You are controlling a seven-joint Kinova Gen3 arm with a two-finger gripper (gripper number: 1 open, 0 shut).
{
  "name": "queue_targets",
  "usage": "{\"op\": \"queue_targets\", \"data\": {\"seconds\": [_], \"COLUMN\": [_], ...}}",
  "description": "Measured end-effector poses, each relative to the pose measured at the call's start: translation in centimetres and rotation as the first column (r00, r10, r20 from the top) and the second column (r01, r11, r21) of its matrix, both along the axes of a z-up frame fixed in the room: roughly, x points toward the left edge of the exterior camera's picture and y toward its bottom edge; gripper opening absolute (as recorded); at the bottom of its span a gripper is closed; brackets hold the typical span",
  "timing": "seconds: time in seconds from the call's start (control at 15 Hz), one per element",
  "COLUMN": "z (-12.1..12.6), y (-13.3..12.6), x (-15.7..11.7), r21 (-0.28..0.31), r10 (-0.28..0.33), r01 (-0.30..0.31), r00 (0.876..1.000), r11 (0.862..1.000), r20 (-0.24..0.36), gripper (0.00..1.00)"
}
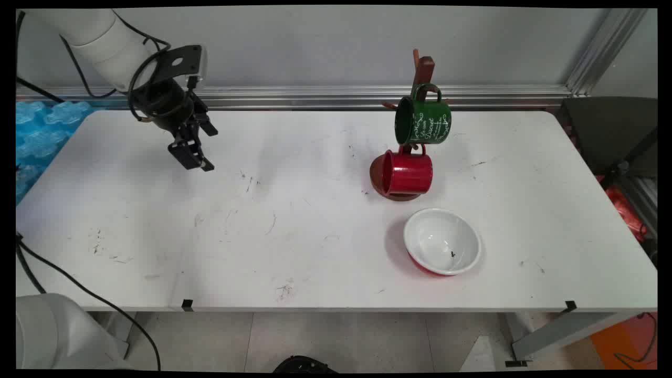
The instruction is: Pick up the green mug from the rack
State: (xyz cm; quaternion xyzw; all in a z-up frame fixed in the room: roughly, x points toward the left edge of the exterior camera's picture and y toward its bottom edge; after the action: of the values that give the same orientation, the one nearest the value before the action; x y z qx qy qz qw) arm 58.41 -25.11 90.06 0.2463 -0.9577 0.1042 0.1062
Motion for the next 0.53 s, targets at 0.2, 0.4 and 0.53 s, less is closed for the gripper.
{"op": "queue_targets", "data": {"seconds": [0.2, 0.4, 0.53], "z": [0.1, 0.4, 0.7], "y": [-0.6, -1.4, -1.8], "x": [-0.7, -2.0, -3.0], "r21": [-0.007, -0.016, -0.022], "r10": [0.010, 0.017, 0.019], "r01": [-0.010, -0.018, -0.021], "r00": [1.000, 0.998, 0.997], "r11": [1.000, 1.000, 1.000], "r20": [-0.019, -0.055, -0.080], "gripper": [1.00, 1.00, 1.00]}}
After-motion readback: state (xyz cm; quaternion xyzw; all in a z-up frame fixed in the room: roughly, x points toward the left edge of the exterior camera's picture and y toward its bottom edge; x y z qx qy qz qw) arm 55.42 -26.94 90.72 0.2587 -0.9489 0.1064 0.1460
